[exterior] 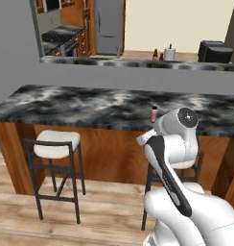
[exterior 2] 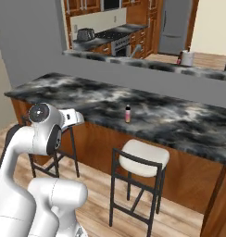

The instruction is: Place the large bottle from the dining counter next to the other large bottle outside the sink, and place the small bottle from the dining counter next to the other small bottle inside the sink.

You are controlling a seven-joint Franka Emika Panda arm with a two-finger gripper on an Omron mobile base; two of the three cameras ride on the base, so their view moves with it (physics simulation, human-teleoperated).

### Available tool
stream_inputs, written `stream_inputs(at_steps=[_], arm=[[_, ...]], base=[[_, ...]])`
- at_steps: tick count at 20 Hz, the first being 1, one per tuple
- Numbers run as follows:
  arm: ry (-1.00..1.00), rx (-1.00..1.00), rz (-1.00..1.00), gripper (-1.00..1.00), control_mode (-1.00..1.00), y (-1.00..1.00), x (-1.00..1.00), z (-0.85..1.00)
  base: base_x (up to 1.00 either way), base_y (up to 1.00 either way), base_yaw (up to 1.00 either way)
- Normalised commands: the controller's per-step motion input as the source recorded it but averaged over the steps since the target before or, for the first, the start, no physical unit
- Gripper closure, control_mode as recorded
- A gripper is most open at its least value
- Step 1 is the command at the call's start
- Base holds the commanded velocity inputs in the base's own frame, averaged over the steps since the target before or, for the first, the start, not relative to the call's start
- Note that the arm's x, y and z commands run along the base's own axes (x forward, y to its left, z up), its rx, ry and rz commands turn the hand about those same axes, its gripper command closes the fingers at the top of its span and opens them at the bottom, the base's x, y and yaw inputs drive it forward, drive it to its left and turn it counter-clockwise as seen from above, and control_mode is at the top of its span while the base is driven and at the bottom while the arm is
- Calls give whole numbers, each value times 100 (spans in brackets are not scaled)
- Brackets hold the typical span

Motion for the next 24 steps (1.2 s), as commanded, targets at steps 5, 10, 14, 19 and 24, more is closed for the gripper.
stream_inputs(at_steps=[5, 10, 14, 19, 24], arm=[[0, 0, 0, -100, 100, 0, 0, 0], [0, 0, 0, -100, 100, 0, 0, 0], [0, 0, 0, -100, 100, 0, 0, 0], [0, 0, 0, -100, 100, 0, 0, 0], [0, 0, 0, -100, 100, 0, 0, 0]], base=[[3, 81, -40], [17, 45, -27], [23, 23, -15], [23, 3, -11], [12, -21, -4]])
